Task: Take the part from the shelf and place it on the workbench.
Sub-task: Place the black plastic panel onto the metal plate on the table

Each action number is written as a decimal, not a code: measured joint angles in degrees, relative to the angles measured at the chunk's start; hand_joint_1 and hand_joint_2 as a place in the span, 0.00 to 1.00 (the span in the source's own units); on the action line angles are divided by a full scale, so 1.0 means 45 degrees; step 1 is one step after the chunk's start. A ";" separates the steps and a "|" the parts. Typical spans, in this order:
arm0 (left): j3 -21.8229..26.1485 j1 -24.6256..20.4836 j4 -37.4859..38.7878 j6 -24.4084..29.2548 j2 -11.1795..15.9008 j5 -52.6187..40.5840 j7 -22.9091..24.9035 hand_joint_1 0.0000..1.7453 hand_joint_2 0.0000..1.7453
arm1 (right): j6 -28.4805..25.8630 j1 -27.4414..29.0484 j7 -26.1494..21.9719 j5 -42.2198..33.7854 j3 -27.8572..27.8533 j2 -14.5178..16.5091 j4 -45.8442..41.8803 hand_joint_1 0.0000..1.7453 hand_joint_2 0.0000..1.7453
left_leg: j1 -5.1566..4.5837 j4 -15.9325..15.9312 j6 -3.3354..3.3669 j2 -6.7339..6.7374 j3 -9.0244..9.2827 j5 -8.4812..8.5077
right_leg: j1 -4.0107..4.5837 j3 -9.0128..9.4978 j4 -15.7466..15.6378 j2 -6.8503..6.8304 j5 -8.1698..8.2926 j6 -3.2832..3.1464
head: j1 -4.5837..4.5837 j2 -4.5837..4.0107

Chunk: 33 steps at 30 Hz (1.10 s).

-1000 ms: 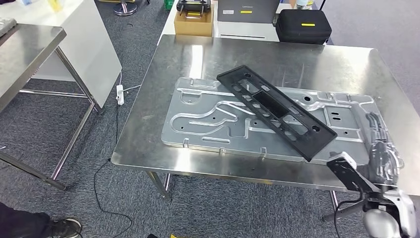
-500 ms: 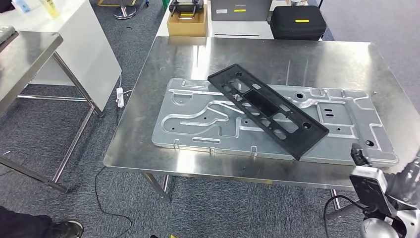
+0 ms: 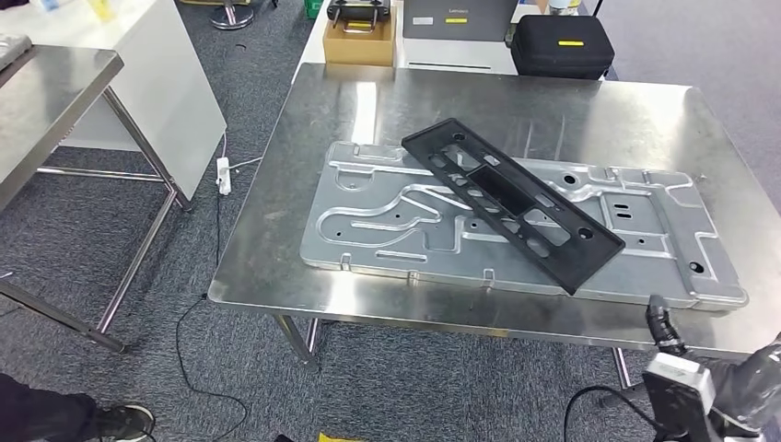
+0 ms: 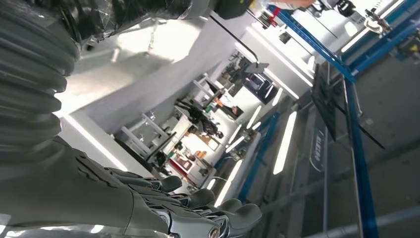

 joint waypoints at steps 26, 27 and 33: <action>0.0027 0.0053 0.0000 0.0128 -0.0018 0.0142 0.0012 0.00 0.00 | -0.0896 0.2265 -0.1970 -0.1961 -0.1234 0.3011 -0.0567 0.00 1.00 | -0.0029 -0.0411 0.0067 0.0128 0.0810 -0.0402 | 0.0023 -0.1409 0.1051 -0.0014 -0.0424 -0.0020 | -0.0021 0.0000; 0.0034 0.0061 0.0000 0.0131 -0.0016 0.0149 0.0044 0.00 0.00 | -0.0885 0.2346 -0.1983 -0.2045 -0.1315 0.3128 -0.0563 0.00 1.00 | -0.0055 -0.0354 0.0070 0.0148 0.0602 -0.0281 | 0.0030 -0.1441 0.1683 -0.0015 -0.0635 -0.0007 | -0.0018 0.0000; 0.0068 0.0075 0.0000 0.0148 0.0001 0.0154 0.0135 0.00 0.00 | -0.0723 0.2509 -0.2186 -0.2273 -0.1601 0.3573 -0.0533 0.00 1.00 | -0.0114 0.0159 -0.0152 0.0156 -0.0425 0.0231 | 0.0125 0.1380 -0.1306 -0.0007 0.0058 -0.0211 | -0.0028 0.0000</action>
